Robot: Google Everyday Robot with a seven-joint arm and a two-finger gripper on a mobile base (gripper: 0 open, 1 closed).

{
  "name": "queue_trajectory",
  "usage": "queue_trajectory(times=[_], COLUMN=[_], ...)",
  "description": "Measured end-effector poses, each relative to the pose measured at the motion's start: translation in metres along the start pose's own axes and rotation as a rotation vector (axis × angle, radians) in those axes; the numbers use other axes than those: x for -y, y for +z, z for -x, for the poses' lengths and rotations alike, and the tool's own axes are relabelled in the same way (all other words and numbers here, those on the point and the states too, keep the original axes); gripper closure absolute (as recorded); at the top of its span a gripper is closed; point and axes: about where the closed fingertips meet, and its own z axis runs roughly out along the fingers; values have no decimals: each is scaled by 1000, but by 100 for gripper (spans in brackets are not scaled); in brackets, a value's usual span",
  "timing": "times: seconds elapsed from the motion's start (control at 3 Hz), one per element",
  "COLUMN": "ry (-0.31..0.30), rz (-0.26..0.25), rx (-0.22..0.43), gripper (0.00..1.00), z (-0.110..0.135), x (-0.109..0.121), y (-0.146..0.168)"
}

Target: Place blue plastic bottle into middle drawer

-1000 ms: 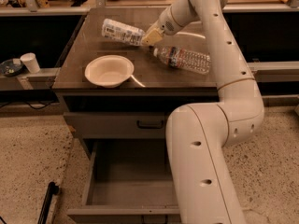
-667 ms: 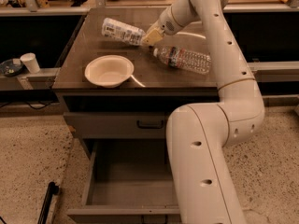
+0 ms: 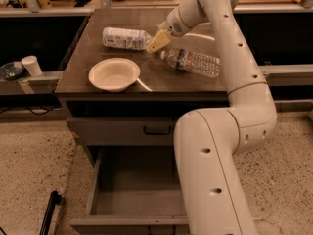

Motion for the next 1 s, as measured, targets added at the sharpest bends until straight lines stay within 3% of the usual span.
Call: queue_trajectory(times=[1.0], ry=[7], rz=[9], rx=[22], gripper=[0], z=[5], x=[-1], y=[25])
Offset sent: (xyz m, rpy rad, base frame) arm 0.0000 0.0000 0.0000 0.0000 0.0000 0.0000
